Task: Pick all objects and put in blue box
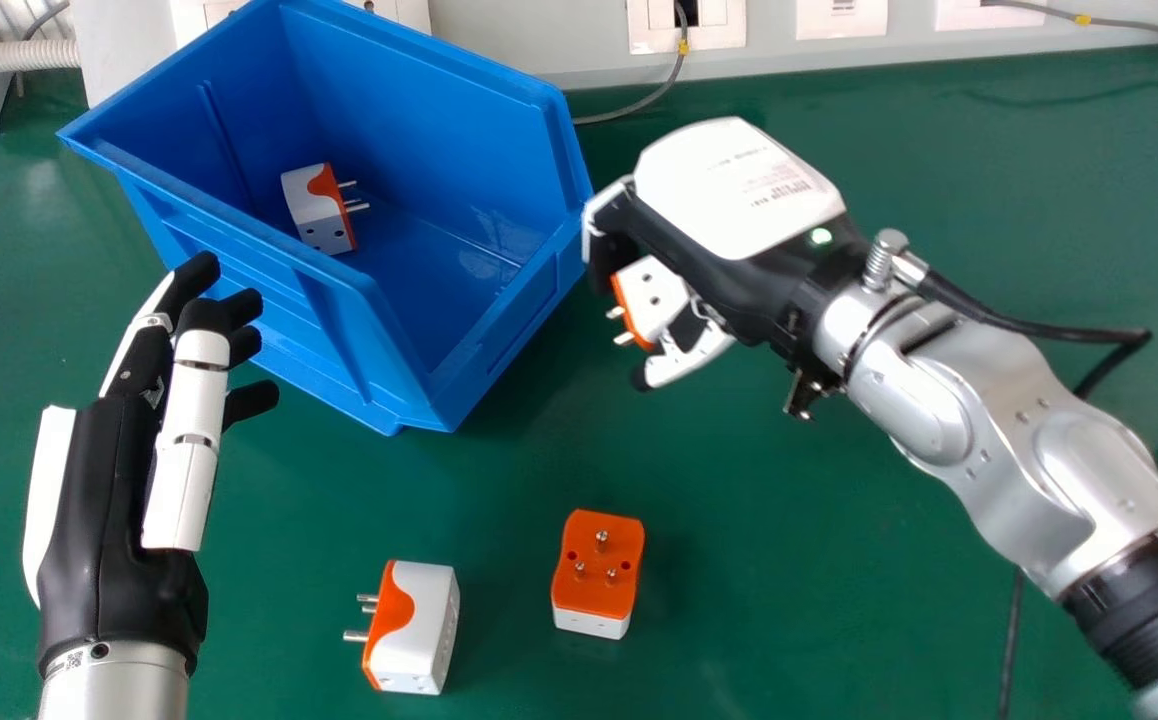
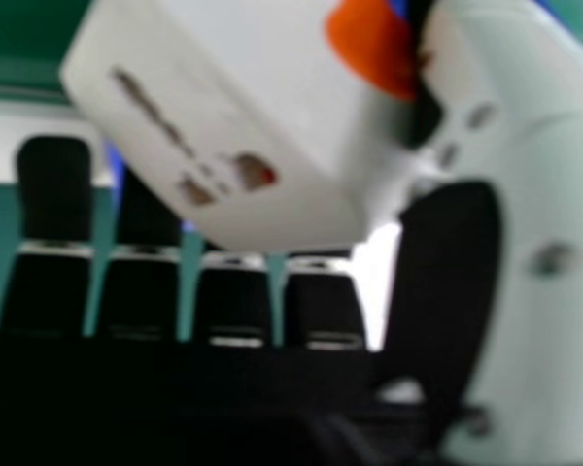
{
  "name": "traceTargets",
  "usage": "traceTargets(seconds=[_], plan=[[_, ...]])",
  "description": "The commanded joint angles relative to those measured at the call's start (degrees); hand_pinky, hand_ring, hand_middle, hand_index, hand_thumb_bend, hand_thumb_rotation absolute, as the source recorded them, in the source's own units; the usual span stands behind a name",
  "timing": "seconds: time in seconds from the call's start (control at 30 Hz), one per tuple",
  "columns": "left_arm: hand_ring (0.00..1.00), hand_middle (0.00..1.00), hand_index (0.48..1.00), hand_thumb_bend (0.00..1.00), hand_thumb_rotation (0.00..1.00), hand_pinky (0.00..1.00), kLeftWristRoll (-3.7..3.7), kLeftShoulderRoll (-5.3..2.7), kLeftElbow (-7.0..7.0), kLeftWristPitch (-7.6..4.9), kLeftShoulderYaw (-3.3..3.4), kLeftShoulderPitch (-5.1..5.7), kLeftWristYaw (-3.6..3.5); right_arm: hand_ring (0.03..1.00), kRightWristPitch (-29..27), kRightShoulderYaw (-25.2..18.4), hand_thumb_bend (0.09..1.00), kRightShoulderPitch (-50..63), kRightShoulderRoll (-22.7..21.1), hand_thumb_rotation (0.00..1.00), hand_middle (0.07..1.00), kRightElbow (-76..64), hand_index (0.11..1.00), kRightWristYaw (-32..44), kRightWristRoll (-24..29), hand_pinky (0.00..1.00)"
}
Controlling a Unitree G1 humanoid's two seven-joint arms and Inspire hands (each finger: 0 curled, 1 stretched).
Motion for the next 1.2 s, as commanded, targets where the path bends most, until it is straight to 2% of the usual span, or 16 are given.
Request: traceTargets(seconds=[0.0,0.37,0.5,0.63,0.83,0.87,1.0,1.17], plan=[[0.85,0.85,0.887,0.34,0.9,0.77,0.62,-0.33,-1.23,-0.1,-0.32,-0.46,0.57,0.431,-1.4,-1.5,0.493,-3.9,0.6,0.0,0.534,-1.2,0.503,-0.6,1.2,0.33],[0.85,0.85,0.88,0.34,0.89,0.76,1.69,-0.74,-1.15,0.37,-1.47,-0.59,1.63,0.431,-3.2,-0.4,0.491,-11.4,4.5,0.0,0.539,4.3,0.507,-0.8,0.6,0.33],[0.84,0.84,0.878,0.33,0.89,0.75,2.15,-1.28,-1.41,0.76,-2.05,-0.6,2.18,0.435,-4.6,0.5,0.491,-14.9,6.0,0.0,0.543,8.0,0.503,-1.9,-0.3,0.33],[0.84,0.84,0.877,0.33,0.89,0.75,2.35,-1.93,-1.42,0.86,-2.54,-0.56,2.39,0.436,-6.4,1.4,0.492,-18.3,7.5,0.0,0.542,12.1,0.497,-3.5,-1.1,0.33],[0.84,0.84,0.874,0.32,0.89,0.75,3.02,-2.46,-1.81,0.51,-3.55,0.08,2.54,0.437,-7.4,2.8,0.492,-23.7,10.0,0.0,0.543,18.5,0.481,-4.5,-1.5,0.33],[0.83,0.83,0.873,0.31,0.89,0.74,3.09,-2.48,-1.86,0.47,-3.65,0.18,2.55,0.457,-7.2,3.1,0.486,-24.5,10.5,0.0,0.576,19.4,0.535,-4.6,-1.6,0.34],[0.83,0.83,0.873,0.31,0.89,0.74,3.28,-2.53,-1.91,0.04,-3.88,0.69,2.8,0.465,-4.9,4.7,0.481,-27.9,14.1,0.0,0.578,24.1,0.545,-7.6,-3.5,0.34],[0.83,0.83,0.872,0.31,0.89,0.74,3.58,-2.8,-2.75,-0.13,-4.39,1.59,3.21,0.46,-4.8,4.9,0.484,-31.4,17.9,0.0,0.571,30.0,0.528,-8.9,-2.5,0.34]])
